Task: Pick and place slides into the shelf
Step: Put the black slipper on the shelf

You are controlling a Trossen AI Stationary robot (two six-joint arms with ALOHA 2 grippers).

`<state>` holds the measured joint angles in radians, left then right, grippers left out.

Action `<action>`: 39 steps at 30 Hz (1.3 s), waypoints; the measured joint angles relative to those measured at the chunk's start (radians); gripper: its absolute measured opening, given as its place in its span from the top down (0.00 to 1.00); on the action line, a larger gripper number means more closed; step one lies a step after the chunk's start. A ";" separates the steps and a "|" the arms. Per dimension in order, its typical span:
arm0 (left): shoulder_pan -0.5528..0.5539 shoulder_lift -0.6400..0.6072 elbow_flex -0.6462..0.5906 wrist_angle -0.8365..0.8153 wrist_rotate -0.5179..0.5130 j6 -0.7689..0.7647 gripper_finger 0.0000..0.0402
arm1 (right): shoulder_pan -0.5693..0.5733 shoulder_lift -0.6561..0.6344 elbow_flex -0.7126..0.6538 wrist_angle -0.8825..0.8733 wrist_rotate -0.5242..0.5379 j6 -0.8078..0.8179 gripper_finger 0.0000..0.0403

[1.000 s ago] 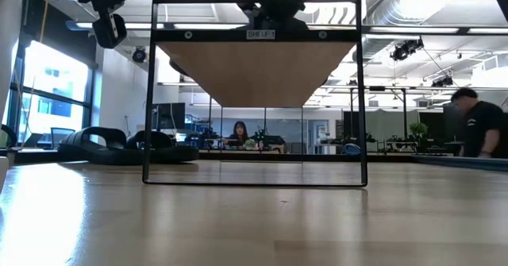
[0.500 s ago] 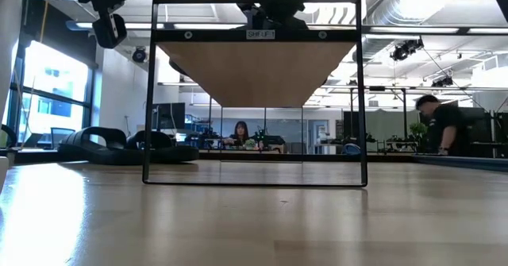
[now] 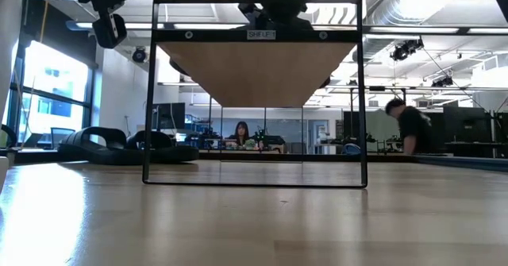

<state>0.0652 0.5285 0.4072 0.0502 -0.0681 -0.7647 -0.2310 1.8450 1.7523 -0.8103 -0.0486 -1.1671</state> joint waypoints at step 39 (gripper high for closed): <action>0.000 0.000 0.000 -0.009 -0.004 0.025 0.99 | -0.038 -0.072 0.000 -0.131 -0.014 0.106 0.75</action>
<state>0.0652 0.5288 0.4072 0.0416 -0.0717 -0.7397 -0.2689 1.7729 1.7527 -0.9410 -0.0625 -1.0607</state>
